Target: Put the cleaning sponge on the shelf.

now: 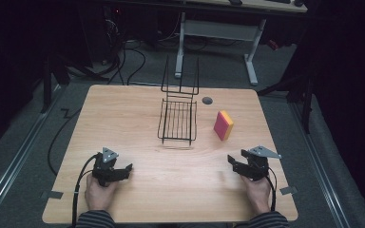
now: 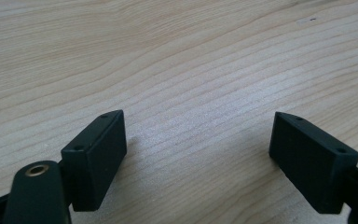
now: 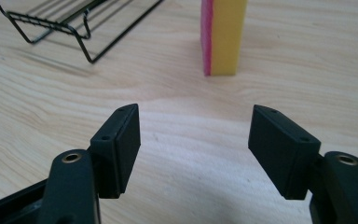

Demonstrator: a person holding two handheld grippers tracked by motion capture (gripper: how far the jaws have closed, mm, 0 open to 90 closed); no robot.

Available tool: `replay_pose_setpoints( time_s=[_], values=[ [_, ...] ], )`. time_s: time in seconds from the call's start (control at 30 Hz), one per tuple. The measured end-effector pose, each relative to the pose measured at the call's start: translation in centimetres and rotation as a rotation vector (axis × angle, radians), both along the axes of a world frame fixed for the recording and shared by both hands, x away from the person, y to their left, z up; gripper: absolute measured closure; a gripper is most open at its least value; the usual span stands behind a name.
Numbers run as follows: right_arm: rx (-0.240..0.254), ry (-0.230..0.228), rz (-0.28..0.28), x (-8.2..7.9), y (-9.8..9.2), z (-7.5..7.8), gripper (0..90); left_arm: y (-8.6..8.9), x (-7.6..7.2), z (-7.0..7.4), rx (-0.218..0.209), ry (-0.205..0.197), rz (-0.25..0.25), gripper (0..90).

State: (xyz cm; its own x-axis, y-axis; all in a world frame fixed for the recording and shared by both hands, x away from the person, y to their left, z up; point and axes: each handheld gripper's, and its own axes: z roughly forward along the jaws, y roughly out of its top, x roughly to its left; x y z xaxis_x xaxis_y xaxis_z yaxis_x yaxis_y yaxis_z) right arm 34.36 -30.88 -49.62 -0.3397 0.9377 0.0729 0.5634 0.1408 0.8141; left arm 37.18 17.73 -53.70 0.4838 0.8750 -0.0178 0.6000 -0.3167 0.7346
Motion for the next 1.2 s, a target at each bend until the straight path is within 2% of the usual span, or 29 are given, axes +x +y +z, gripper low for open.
replay_pose_setpoints(
  time_s=[0.4, 0.6, 0.7, 0.97, 1.13, 1.2],
  values=[
    [-0.015, -0.038, 0.033, 1.1, 1.0, 2.1, 34.7, 0.0, 0.0, 0.0, 0.001, 0.000, 0.001, 19.4],
    [-0.002, -0.040, 0.035, 1.5, 1.2, 2.9, 34.2, 0.0, 0.0, 0.0, 0.000, 0.000, 0.002, 19.4],
    [-0.017, -0.052, 0.039, 1.9, 1.3, 3.5, 33.7, 0.0, 0.0, 0.0, 0.000, 0.000, 0.001, 19.3],
    [-0.013, -0.086, 0.018, 2.8, 1.2, 4.9, 33.4, 0.0, 0.0, 0.0, 0.000, 0.000, 0.002, 19.3],
    [-0.016, -0.095, 0.009, 4.0, 1.0, 5.5, 33.1, 0.0, 0.0, 0.0, 0.000, 0.000, 0.002, 19.4],
    [-0.002, -0.093, 0.000, 4.7, 0.9, 5.7, 33.0, 0.0, 0.1, 0.0, 0.001, 0.000, 0.004, 19.4]
  ],
)
